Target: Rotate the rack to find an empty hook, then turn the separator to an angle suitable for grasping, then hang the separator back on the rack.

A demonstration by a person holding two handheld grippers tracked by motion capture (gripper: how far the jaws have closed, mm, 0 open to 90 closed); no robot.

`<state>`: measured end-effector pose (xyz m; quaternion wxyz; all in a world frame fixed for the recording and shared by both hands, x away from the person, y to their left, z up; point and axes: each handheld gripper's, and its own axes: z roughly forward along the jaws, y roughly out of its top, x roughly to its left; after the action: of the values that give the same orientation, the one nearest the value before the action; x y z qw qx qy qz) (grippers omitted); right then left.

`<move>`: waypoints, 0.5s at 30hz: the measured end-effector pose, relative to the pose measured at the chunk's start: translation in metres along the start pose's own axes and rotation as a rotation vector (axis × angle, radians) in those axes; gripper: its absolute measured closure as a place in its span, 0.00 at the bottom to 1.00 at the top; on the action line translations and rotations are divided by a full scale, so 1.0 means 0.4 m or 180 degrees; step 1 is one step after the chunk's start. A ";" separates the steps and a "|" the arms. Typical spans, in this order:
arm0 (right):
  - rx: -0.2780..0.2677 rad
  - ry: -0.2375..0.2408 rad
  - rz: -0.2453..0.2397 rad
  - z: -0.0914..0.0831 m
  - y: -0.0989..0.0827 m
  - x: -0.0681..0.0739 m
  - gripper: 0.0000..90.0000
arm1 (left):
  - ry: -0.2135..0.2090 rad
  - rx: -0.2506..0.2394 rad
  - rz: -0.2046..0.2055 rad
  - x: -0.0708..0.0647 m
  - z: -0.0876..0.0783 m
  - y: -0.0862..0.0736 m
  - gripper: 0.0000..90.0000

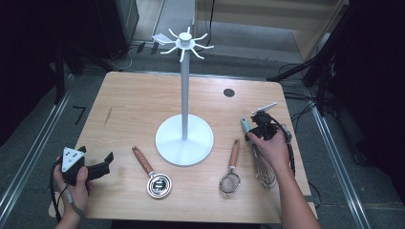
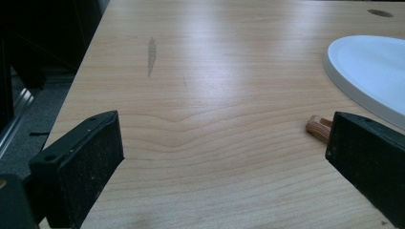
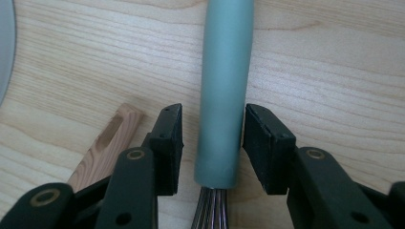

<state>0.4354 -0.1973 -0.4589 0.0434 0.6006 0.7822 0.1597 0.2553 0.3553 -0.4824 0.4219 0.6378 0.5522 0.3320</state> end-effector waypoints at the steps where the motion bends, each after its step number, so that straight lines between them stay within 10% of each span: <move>1: 0.0000 0.0000 0.0000 0.000 0.000 0.000 0.67 | -0.0001 -0.0001 -0.0001 0.000 0.000 0.000 0.00; 15: 0.0010 -0.0204 -0.0013 0.019 0.006 0.003 0.61 | -0.0012 0.0027 -0.0001 0.001 0.001 0.001 0.00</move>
<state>0.4393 -0.1941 -0.4653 0.0677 0.6039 0.7819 0.1391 0.2557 0.3556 -0.4823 0.4203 0.6401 0.5530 0.3285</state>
